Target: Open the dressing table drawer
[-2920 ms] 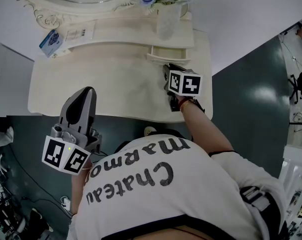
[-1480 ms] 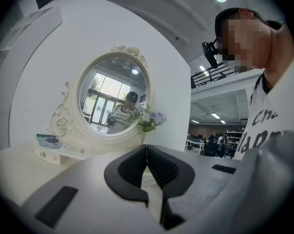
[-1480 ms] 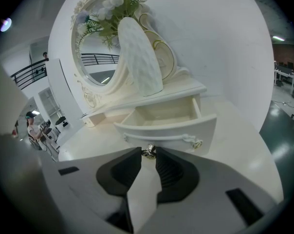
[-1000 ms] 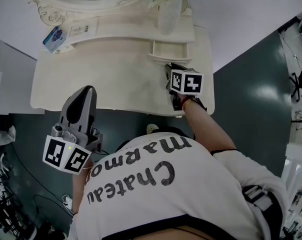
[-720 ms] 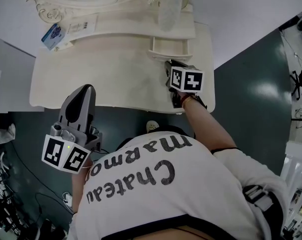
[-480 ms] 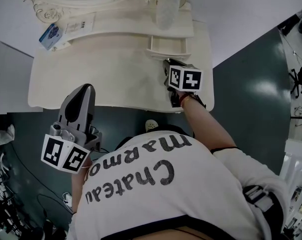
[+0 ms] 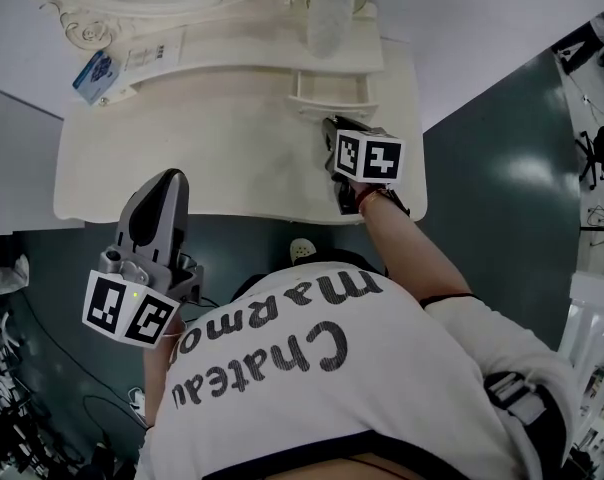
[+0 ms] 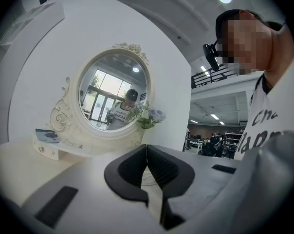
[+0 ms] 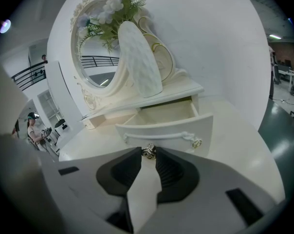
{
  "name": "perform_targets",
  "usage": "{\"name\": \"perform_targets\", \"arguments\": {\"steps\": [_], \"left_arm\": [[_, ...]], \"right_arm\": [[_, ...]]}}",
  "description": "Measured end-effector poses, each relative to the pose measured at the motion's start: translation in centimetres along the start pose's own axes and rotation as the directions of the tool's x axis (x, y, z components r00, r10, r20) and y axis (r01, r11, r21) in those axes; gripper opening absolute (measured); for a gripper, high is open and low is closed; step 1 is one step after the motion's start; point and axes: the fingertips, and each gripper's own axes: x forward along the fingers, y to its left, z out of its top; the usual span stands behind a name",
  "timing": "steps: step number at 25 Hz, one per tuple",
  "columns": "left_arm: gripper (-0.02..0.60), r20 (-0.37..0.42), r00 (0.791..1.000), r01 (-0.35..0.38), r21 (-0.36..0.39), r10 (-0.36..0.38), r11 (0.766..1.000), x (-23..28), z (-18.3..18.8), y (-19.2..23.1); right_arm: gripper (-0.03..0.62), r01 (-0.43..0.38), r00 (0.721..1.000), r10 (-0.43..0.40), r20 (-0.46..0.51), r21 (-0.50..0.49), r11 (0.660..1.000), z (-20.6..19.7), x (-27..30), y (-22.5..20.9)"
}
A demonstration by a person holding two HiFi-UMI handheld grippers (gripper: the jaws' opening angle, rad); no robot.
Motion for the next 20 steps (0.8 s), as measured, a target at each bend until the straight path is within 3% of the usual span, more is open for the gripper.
{"name": "perform_targets", "arguments": {"steps": [20], "left_arm": [[0.023,0.016,1.0,0.014,-0.01,-0.014,1.0,0.23,-0.17,0.68]], "right_arm": [[0.115,-0.009,1.0,0.009,-0.017,0.014,1.0,-0.62,0.02,0.29]]}}
